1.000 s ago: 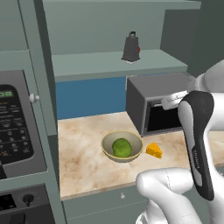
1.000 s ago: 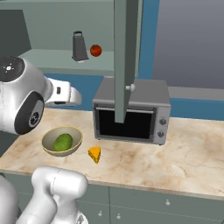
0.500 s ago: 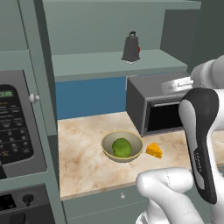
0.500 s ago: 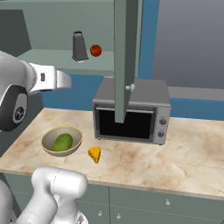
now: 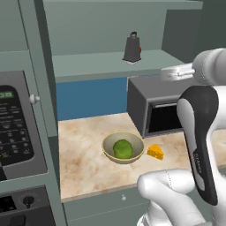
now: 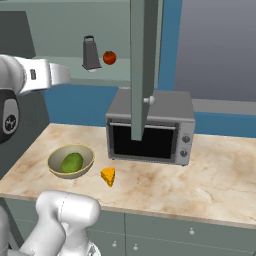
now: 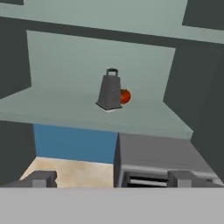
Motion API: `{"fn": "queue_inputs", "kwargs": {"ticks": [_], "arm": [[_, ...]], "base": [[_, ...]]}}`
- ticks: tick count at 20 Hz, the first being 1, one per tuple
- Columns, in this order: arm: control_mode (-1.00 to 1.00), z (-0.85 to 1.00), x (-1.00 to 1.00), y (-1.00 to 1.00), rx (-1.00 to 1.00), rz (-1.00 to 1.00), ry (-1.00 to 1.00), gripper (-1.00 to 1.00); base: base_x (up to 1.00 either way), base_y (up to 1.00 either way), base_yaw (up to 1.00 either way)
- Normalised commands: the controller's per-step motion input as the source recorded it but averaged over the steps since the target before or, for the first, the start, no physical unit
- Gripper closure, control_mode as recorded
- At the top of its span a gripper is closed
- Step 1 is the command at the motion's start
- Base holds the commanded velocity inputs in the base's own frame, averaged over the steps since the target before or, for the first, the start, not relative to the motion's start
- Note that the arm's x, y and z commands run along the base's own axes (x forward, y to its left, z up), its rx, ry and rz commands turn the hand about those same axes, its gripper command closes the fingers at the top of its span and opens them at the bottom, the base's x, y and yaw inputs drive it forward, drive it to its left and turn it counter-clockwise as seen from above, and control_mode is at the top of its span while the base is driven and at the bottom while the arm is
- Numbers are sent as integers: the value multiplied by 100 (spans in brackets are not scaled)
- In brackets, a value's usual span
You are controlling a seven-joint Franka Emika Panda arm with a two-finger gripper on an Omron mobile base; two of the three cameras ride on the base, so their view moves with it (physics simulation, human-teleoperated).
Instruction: Pick the cheese from the fridge and the cheese grater from the cabinet and place them next to the salad bowl.
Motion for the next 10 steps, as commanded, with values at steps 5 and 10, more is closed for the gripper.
{"fn": "queue_inputs", "kwargs": {"ticks": [5,10], "arm": [[-100,3,13,22,0,0,-17,-100],[-100,17,9,7,0,-2,-9,-100]], "base": [[0,0,0],[0,0,0]]}}
